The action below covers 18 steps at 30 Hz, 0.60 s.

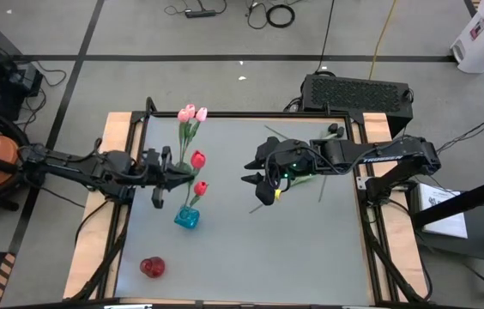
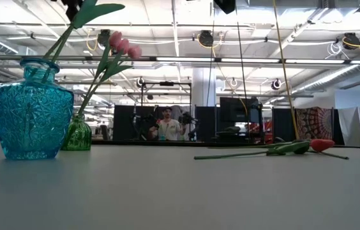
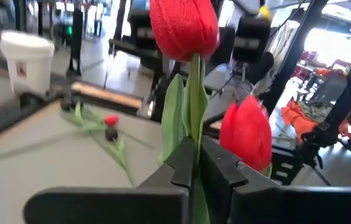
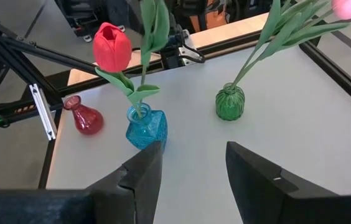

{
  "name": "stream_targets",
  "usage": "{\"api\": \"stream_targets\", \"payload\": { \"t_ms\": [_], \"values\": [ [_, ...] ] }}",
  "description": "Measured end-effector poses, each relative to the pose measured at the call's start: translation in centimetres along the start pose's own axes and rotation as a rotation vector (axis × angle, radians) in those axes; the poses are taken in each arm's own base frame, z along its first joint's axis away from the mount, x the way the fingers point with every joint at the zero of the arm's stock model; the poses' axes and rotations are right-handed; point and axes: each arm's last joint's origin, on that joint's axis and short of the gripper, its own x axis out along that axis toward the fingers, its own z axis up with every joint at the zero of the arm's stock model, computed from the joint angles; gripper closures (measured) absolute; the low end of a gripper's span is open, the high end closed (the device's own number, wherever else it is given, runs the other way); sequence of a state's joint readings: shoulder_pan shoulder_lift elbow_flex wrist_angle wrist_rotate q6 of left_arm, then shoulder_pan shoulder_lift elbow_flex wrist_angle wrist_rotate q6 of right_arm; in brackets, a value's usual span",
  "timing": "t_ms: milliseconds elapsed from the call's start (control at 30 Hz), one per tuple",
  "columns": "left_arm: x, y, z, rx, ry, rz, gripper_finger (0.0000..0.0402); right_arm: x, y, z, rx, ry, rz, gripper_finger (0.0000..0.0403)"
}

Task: Sort flowers into vase by color
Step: Put the left red flower into the blue vase

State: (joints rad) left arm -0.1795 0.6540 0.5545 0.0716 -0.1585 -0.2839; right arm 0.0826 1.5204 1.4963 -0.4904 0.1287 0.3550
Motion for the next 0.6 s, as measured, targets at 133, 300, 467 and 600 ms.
{"api": "stream_targets", "payload": {
  "t_ms": [133, 300, 467, 600],
  "values": [
    [0.0, 0.1, -0.6, -0.052, 0.062, 0.001, 0.0365, 0.0, 0.0, 0.0, -0.006, 0.0, 0.0, 0.0234],
    [0.0, 0.1, -0.8, -0.092, 0.089, -0.007, 0.0339, 0.0, 0.0, 0.0, -0.029, 0.0, 0.0, 0.0234],
    [-0.1, 0.1, -1.0, -0.169, 0.115, -0.017, 0.0295, 0.0, 0.0, 0.0, -0.039, 0.0, -0.001, 0.0234],
    [-0.3, 0.0, -1.2, -0.226, 0.201, -0.048, 0.0268, 0.0, -0.1, -0.1, -0.046, 0.007, -0.012, 0.0234]
  ]
}}
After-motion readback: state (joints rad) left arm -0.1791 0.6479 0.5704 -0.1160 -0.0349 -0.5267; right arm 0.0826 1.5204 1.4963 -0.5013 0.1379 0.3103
